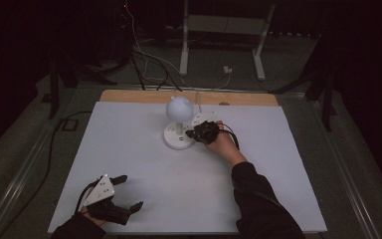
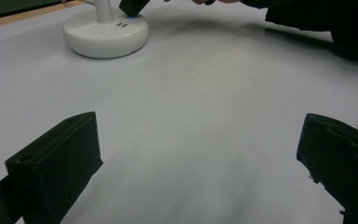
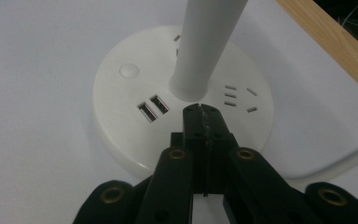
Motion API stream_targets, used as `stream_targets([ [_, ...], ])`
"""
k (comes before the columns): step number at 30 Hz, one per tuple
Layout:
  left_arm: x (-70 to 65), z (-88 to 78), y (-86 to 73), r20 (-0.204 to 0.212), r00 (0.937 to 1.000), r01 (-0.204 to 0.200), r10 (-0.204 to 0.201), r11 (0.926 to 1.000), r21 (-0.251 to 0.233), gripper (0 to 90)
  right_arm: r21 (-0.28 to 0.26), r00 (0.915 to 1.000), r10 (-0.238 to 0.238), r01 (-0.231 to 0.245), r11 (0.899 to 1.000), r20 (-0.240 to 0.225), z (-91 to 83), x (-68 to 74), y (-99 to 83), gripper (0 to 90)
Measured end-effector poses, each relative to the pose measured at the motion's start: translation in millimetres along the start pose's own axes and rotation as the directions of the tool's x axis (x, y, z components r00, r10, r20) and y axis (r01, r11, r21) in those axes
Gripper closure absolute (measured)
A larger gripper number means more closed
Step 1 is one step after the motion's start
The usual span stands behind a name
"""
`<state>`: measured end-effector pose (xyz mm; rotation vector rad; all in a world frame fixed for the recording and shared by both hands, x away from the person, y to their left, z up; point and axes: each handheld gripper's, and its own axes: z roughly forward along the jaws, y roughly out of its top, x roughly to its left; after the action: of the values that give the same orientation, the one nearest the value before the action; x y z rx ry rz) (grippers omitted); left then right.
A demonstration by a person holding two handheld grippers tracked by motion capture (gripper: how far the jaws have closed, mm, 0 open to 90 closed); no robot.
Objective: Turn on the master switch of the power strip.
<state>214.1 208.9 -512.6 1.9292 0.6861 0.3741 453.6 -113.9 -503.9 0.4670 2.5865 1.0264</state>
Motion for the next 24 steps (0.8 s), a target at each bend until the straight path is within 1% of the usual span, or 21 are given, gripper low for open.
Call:
stream_targets([
  [1,0.1,0.1,-0.1,0.001,1.0,0.0,0.0,1.0,0.0,0.1,0.012,1.0,0.007,-0.007,1.0,0.004,1.0,1.4,1.5,90.0],
  [2,0.2,0.3,-0.1,0.0,1.0,0.002,-0.002,1.0,0.0,0.1,0.012,1.0,0.007,-0.007,1.0,0.004,1.0,1.4,1.5,90.0],
  [3,0.2,0.3,-0.1,0.001,1.0,0.004,-0.004,1.0,0.0,0.1,0.024,0.9998,-0.01,0.01,1.0,0.016,1.2,2.9,3.2,90.0],
  [6,-0.2,0.5,-0.4,0.002,1.0,0.002,-0.002,1.0,0.002,0.1,0.042,0.9997,-0.013,0.012,0.999,0.021,1.1,4.1,5.2,90.0],
  [7,-0.2,0.4,-0.3,0.001,1.0,0.002,-0.002,1.0,0.002,0.1,0.032,0.9999,0.002,-0.002,0.999,0.015,1.2,2.9,4.3,90.0],
  [9,0.2,0.0,-0.1,-0.001,1.0,0.001,-0.001,1.0,-0.001,0.1,0.022,0.9998,0.004,-0.004,1.0,0.018,0.9,2.9,3.0,90.0],
  [10,0.3,0.0,-0.1,-0.002,1.0,0.002,-0.002,1.0,-0.001,0.1,0.013,0.9998,0.017,-0.017,1.0,0.014,0.6,2.0,1.8,90.0],
  [13,0.4,0.3,-0.2,-0.004,1.0,0.003,-0.003,1.0,0.0,0.1,0.015,0.9998,0.014,-0.014,1.0,0.012,0.6,1.7,2.4,90.0],
  [14,0.4,0.3,-0.2,-0.003,1.0,0.003,-0.003,1.0,0.0,0.1,0.013,0.9996,0.016,-0.016,1.0,0.023,0.8,1.6,3.8,90.0],
  [15,0.5,0.3,-0.2,-0.003,1.0,0.002,-0.002,1.0,-0.001,0.1,0.013,0.9996,0.016,-0.016,1.0,0.023,0.8,1.6,3.8,90.0],
  [16,0.5,0.2,-0.1,-0.004,1.0,0.002,-0.002,1.0,-0.001,0.1,0.005,0.999,0.041,-0.041,0.999,0.018,-1.6,-0.9,4.8,90.0],
  [17,0.6,0.1,-0.1,-0.003,1.0,0.003,-0.003,1.0,-0.001,0.1,0.005,0.999,0.041,-0.041,0.999,0.018,-1.6,-0.9,4.8,90.0],
  [18,0.6,0.0,-0.1,-0.004,1.0,0.002,-0.002,1.0,-0.001,0.1,0.004,0.9988,0.028,-0.028,1.0,0.041,-3.1,0.2,4.6,90.0],
  [19,0.6,-0.1,-0.1,-0.004,1.0,0.002,-0.002,1.0,-0.001,0.1,0.004,0.9988,0.028,-0.028,1.0,0.041,-3.1,0.2,4.6,90.0],
  [21,1.0,-0.1,-0.1,-0.004,1.0,0.002,-0.002,1.0,-0.002,0.1,-0.038,0.9977,0.062,-0.061,0.997,0.028,-7.7,-1.2,4.7,90.0],
  [22,1.0,-0.1,-0.1,-0.004,1.0,0.002,-0.002,1.0,-0.001,0.1,-0.064,0.9962,0.086,-0.085,0.994,0.014,-11.6,-2.7,5.4,90.0],
  [23,0.9,-0.1,-0.1,-0.004,1.0,0.001,-0.001,1.0,-0.002,0.1,-0.064,0.9962,0.086,-0.085,0.994,0.014,-11.6,-2.7,5.4,90.0],
  [24,0.8,-0.2,0.0,-0.003,1.0,0.001,-0.001,1.0,-0.002,0.1,-0.071,0.9953,0.097,-0.096,0.993,0.005,-12.6,-3.2,5.5,90.0],
])
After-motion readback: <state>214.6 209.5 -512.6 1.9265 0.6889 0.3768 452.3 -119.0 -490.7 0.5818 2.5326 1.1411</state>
